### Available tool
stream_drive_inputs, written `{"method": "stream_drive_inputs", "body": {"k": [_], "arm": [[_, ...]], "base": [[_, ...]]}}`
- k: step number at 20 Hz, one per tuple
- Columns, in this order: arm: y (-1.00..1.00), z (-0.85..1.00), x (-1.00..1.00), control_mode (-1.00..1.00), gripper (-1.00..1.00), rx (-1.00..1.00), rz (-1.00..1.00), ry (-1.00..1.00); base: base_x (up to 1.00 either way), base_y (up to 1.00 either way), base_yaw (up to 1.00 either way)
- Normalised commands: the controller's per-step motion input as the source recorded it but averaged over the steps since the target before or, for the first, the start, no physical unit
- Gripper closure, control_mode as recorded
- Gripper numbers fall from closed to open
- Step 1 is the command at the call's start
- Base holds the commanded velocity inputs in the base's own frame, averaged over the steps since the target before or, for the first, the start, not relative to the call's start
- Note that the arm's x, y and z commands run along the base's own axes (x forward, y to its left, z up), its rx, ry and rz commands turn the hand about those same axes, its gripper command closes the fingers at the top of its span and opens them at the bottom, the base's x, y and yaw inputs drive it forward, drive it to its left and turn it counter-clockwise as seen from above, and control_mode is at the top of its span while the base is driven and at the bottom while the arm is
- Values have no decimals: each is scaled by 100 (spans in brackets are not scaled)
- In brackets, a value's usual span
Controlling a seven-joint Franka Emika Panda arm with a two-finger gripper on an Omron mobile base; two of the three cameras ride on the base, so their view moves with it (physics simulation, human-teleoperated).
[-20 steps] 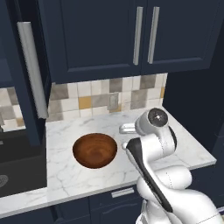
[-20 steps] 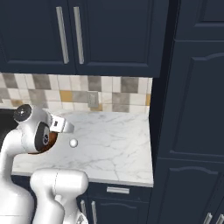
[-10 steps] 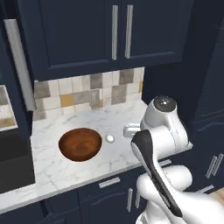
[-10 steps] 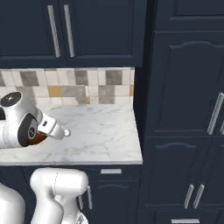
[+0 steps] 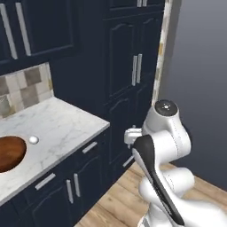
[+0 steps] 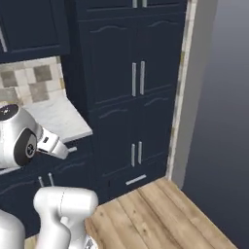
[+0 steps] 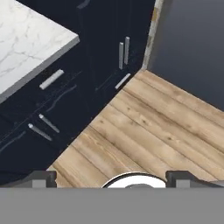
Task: Pick the egg and butter from the fridge and place them by the bowl for mixing.
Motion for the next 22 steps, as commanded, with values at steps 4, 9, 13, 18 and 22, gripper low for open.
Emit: {"method": "stream_drive_inputs", "body": {"k": [4, 9, 13, 18, 22], "arm": [[0, 0, 0, 100, -100, 0, 0, 0], [0, 0, 0, 100, -100, 0, 0, 0], [0, 0, 0, 100, -100, 0, 0, 0], [0, 0, 0, 100, -100, 0, 0, 0], [0, 0, 0, 100, -100, 0, 0, 0]], "base": [[-43, -100, -63], [-51, -100, -60], [-46, -100, -65], [-56, -91, -66], [-78, -74, -53]]}}
